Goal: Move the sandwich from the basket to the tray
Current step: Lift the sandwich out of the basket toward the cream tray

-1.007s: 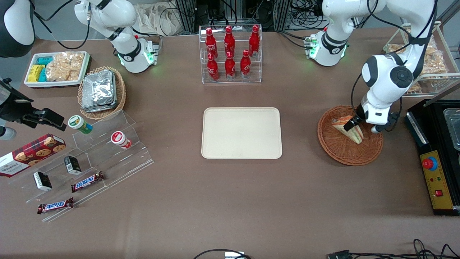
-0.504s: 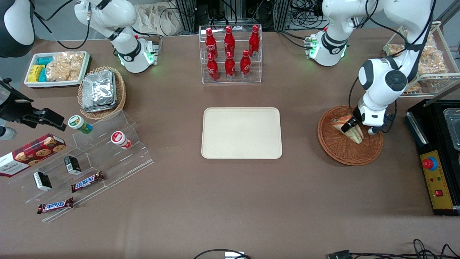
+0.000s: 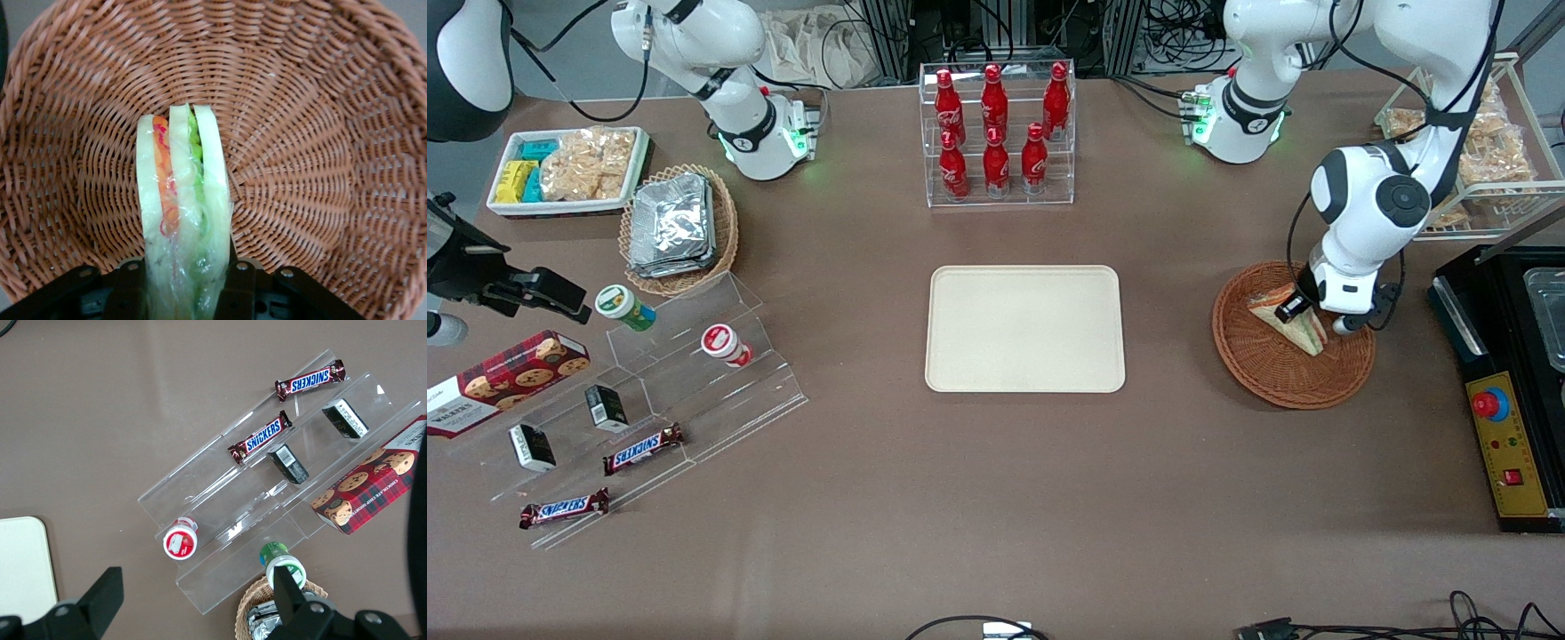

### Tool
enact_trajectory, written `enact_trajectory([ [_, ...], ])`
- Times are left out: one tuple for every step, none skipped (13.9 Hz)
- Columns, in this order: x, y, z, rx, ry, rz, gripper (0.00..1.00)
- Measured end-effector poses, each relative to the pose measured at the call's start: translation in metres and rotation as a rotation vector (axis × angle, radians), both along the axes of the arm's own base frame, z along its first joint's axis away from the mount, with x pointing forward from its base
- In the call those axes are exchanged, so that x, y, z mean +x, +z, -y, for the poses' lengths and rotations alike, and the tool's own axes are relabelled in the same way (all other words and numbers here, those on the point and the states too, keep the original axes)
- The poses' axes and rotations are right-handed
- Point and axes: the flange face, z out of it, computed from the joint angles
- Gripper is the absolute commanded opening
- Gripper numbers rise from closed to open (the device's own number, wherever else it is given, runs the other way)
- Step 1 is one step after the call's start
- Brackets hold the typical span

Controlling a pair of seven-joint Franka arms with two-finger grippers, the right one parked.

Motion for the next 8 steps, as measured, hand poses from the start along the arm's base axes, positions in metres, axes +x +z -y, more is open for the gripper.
enact_trajectory([
  [0.004,0.008,0.002,0.003,-0.020,-0.007,0.00],
  [0.009,0.021,0.005,0.006,-0.051,-0.017,0.00],
  [0.014,0.036,0.008,0.012,-0.090,-0.019,0.00],
  [0.018,0.054,0.010,0.020,-0.140,-0.009,0.00],
  [0.021,0.070,0.011,0.028,-0.193,0.001,0.00],
  [0.022,0.084,0.012,0.035,-0.263,0.001,0.00],
  [0.023,0.097,0.011,0.042,-0.349,-0.006,0.00],
  [0.025,0.109,0.011,0.047,-0.439,-0.016,0.00],
])
